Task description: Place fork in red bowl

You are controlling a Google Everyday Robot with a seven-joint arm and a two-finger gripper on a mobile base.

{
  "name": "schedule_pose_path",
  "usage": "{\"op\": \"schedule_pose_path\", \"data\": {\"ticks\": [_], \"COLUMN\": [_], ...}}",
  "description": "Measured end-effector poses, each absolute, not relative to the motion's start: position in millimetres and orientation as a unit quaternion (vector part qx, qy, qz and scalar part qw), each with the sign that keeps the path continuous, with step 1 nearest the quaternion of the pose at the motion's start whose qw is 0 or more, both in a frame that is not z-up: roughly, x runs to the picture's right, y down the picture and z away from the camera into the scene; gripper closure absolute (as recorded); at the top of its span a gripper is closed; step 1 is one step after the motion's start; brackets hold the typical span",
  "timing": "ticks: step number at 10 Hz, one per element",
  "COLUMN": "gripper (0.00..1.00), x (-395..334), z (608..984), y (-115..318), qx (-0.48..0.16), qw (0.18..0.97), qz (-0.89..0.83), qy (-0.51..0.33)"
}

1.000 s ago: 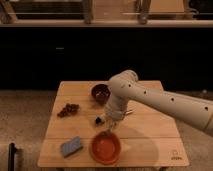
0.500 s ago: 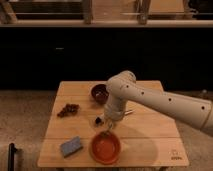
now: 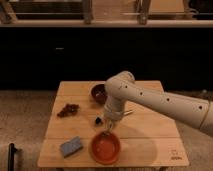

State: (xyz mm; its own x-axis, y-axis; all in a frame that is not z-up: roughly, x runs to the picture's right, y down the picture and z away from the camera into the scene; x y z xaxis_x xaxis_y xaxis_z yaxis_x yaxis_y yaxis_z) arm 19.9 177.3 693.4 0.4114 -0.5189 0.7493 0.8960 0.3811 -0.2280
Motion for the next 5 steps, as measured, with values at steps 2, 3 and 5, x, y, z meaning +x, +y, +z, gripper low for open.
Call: {"op": "schedule_pose_path", "data": {"ticks": [2, 3, 5], "gripper": [1.0, 1.0, 1.0], "x": [17, 16, 11], "z": [695, 694, 685], "y": [178, 182, 198], "qx": [-0.318, -0.319, -0.308], "qw": [0.774, 0.771, 0.764], "qz": [-0.46, -0.464, -0.479], "qy": [-0.296, -0.297, -0.304]}}
